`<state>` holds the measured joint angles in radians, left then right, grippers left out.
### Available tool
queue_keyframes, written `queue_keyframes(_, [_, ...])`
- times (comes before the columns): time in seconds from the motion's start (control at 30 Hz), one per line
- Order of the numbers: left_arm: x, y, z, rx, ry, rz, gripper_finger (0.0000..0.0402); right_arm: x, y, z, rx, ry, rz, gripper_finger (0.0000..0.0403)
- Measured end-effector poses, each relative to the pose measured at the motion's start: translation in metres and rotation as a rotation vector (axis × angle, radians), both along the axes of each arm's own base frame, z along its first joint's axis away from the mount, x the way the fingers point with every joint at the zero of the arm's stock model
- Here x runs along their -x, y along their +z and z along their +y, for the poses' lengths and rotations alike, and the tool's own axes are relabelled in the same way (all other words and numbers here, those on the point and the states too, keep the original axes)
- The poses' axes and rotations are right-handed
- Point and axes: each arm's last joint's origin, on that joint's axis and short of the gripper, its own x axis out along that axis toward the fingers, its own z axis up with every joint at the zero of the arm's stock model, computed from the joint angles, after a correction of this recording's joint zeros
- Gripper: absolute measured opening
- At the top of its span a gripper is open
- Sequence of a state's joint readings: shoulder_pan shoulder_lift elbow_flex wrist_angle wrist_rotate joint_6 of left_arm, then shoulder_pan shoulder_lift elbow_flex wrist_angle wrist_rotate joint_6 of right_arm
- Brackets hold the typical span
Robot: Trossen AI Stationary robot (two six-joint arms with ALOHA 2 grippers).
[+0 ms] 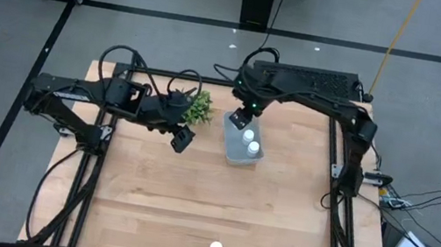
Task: Pick and place pill bottles into a basket
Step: Put the white pill bottle into the gray bin
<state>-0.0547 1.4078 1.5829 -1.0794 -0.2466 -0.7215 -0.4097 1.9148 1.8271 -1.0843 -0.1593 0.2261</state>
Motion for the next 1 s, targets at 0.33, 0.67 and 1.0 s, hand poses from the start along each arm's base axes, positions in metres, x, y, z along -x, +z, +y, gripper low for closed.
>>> queue_keyframes(0.33, [-0.002, 0.002, 0.0, 0.0, -0.002, -0.026, 0.0278, -0.011, -0.026, -0.006, 0.0, 0.059, 0.052, 0.015])
queue_keyframes(0.67, [-0.003, 0.002, 0.0, -0.005, -0.006, -0.035, 0.0278, -0.015, -0.03, -0.008, 0.025, 0.067, 0.047, 0.015])
queue_keyframes(1.0, [-0.003, 0.002, 0.0, -0.02, 0.006, -0.035, 0.0278, -0.022, -0.057, -0.01, 0.001, 0.09, 0.128, 0.015])
